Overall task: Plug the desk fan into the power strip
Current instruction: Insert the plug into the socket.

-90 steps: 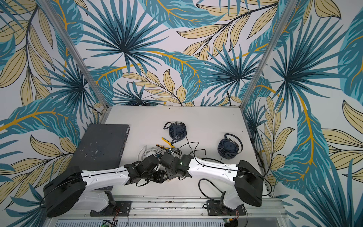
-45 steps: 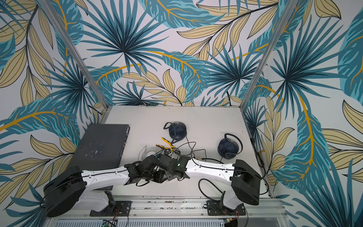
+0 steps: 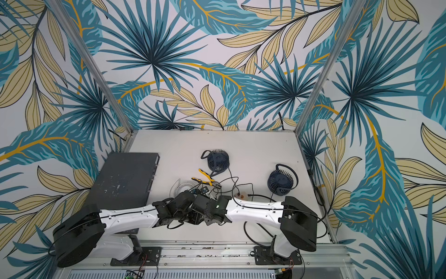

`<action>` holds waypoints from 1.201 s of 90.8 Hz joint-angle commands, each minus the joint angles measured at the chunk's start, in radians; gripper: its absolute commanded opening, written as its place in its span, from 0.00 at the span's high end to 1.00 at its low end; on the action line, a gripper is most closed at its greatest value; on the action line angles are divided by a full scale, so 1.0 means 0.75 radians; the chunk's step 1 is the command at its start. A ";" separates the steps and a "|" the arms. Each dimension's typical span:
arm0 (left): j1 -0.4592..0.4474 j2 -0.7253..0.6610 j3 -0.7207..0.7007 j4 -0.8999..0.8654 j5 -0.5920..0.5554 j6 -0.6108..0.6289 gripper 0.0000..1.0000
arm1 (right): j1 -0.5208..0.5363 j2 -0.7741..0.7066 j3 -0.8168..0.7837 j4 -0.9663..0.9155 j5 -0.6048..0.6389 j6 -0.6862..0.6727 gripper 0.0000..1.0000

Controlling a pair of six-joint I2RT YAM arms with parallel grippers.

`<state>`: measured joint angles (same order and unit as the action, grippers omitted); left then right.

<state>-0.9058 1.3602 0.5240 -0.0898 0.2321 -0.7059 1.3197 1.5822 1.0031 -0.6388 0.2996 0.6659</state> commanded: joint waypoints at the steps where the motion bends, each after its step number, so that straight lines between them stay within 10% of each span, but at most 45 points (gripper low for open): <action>1: 0.006 -0.022 -0.019 -0.043 -0.044 0.001 0.64 | 0.005 0.245 -0.179 -0.116 -0.235 0.023 1.00; 62: 0.007 -0.164 -0.039 -0.113 -0.065 0.073 0.51 | -0.011 0.294 -0.203 0.056 -0.322 0.039 0.99; 84: 0.007 -0.523 0.051 -0.372 0.061 0.359 0.19 | -0.014 -0.170 0.042 -0.034 -0.278 -0.079 0.18; 109: 0.084 -0.609 0.393 -0.685 -0.248 0.529 0.00 | -0.323 -0.503 0.074 0.178 -0.176 -0.161 0.02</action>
<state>-0.8825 0.8898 0.7509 -0.5137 0.1616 -0.3889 1.1904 1.2640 1.0843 -0.6498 0.1696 0.5705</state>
